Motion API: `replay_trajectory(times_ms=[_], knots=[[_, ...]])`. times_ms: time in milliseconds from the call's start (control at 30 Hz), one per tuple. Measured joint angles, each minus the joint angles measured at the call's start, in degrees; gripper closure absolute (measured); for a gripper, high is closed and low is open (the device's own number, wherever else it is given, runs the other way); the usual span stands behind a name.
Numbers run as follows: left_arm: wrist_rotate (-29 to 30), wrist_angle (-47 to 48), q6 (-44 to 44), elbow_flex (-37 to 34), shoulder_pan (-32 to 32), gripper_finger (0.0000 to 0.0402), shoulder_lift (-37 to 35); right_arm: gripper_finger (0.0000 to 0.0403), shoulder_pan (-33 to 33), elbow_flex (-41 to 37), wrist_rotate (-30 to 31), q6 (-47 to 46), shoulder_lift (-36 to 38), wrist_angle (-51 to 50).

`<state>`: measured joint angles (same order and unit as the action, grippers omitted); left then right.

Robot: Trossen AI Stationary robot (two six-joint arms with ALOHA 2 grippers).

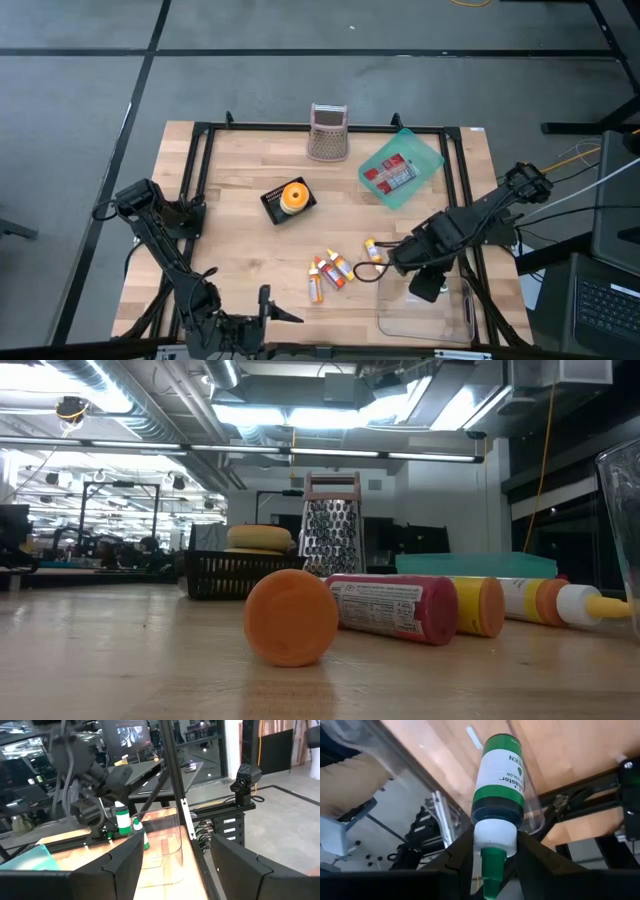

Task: Pick & Place Food Item
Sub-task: Put the green food coloring bottle into the transparent bin

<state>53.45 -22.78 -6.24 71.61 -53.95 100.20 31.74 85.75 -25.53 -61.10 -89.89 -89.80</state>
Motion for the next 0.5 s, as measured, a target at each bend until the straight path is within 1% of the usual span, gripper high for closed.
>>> replay_trajectory(times_ms=[200,300,367,400,500], knots=[[-0.6,0.3,0.6,0.0,0.0,0.0178,0.0,0.0287,-3.3,-8.0,-3.0,5.0,0.0,0.8],[-0.7,0.3,0.9,0.0,0.0,0.0178,0.0,0.0287,-5.2,-11.0,-5.6,7.4,0.2,1.9],[-0.7,0.6,1.0,0.0,0.0,0.0178,0.0,0.0287,-6.2,-12.5,-5.1,8.8,0.1,3.0],[-0.6,0.7,1.0,0.0,0.0,0.0178,0.0,0.0287,-6.8,-13.1,-3.6,9.5,-0.1,4.7],[-0.6,0.8,1.0,0.0,0.0,0.0178,0.0,0.0287,-8.4,-13.9,-3.4,10.0,-0.1,6.6]])
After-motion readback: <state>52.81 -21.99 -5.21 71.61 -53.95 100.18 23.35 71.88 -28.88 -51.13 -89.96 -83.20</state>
